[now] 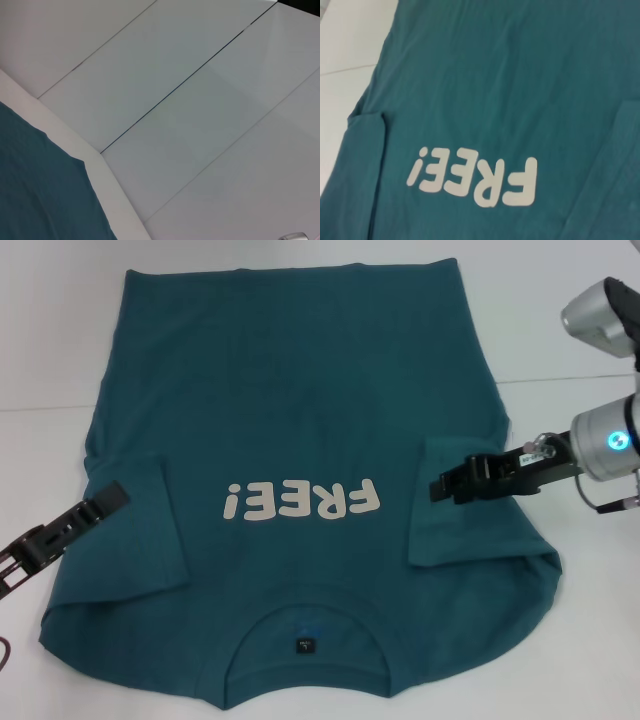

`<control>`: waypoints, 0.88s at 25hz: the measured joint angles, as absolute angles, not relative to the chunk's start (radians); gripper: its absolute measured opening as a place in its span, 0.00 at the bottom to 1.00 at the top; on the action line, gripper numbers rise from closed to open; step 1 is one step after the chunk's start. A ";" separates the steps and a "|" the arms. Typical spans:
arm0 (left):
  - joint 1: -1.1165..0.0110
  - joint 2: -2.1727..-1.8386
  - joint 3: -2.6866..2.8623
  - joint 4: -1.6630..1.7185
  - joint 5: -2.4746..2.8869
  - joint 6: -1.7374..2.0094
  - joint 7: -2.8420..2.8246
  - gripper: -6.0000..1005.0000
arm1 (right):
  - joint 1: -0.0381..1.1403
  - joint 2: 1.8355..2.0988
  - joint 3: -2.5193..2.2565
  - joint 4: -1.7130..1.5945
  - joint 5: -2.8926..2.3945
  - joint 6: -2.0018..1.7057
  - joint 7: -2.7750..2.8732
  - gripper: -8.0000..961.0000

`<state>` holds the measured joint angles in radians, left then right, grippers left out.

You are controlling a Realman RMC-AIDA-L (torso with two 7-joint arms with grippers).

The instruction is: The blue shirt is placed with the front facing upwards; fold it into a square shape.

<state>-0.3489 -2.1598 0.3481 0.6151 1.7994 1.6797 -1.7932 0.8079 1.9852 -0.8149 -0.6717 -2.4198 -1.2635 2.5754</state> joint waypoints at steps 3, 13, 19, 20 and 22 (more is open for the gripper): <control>-0.349 -2.160 0.348 0.615 1.799 1.680 -1.793 0.79 | 0.800 1.970 -0.803 -0.675 -2.382 -1.289 2.520 0.31; -0.350 -2.142 0.352 0.633 1.819 1.699 -1.927 0.79 | 0.724 1.918 -0.736 -0.671 -2.153 -1.428 2.376 0.83; -0.336 -2.116 0.348 0.714 1.923 1.728 -2.194 0.79 | 0.705 1.898 -0.723 -0.675 -2.149 -1.477 2.382 0.85; -0.334 -2.110 0.346 0.737 1.960 1.727 -2.245 0.79 | 0.702 1.896 -0.723 -0.675 -2.149 -1.481 2.381 0.85; -0.331 -2.100 0.340 0.772 2.011 1.723 -2.304 0.79 | 0.699 1.895 -0.723 -0.675 -2.152 -1.482 2.378 0.85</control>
<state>-0.3307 -2.1002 0.3402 0.7718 2.0106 1.7234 -2.3045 0.6991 1.8951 -0.7226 -0.6752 -2.1515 -1.4821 2.3775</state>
